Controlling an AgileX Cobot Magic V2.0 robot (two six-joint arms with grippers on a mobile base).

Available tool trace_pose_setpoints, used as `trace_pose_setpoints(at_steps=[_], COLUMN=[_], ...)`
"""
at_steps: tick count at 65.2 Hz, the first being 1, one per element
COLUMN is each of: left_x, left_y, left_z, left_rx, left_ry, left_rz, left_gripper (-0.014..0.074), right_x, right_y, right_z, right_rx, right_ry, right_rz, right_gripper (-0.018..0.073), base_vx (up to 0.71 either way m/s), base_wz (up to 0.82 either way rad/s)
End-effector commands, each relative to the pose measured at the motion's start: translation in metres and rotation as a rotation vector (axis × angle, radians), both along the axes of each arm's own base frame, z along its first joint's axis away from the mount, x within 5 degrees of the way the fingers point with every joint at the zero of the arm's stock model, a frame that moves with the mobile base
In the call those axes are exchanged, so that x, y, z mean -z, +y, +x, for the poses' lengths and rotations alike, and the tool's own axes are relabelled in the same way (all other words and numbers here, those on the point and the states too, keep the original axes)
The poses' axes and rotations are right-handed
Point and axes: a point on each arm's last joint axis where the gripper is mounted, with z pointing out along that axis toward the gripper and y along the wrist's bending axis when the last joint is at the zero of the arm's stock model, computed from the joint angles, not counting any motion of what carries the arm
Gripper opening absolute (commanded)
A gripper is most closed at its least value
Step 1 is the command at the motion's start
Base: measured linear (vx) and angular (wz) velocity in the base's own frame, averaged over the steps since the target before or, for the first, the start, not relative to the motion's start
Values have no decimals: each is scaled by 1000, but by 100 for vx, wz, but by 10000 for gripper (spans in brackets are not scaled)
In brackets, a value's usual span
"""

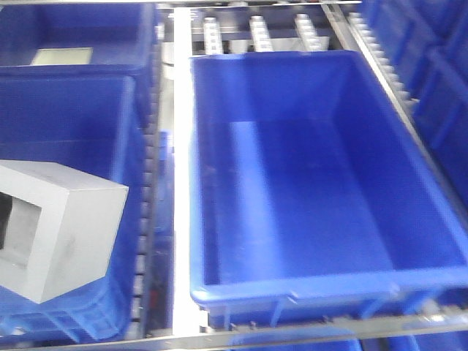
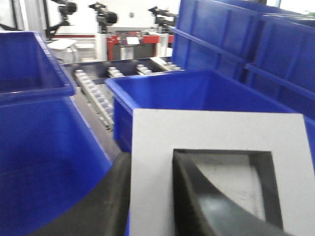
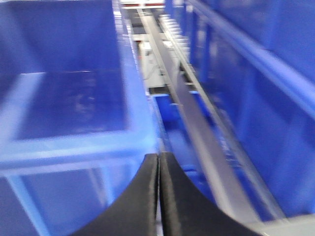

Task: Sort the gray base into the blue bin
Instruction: 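Turn the base to face the rack of large blue bins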

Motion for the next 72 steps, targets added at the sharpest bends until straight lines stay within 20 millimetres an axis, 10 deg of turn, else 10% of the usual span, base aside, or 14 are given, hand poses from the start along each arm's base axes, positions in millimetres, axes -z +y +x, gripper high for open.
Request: trace_pose_setpoints(at_steps=[1,72], left_x=[-20,-20], left_y=[0,0], left_z=[-1,-1], left_rx=[5,5], left_ry=[-118,-118], left_rz=[-71,-71], left_gripper=[-6,-6], right_x=[-6,-6], right_y=[0,0], right_z=[1,1], right_rx=[-1,-1], right_ry=[-72,-72], right_rz=[-28,-28], right_gripper=[-5,-5], base_vx=[9,6], base_wz=[34,7])
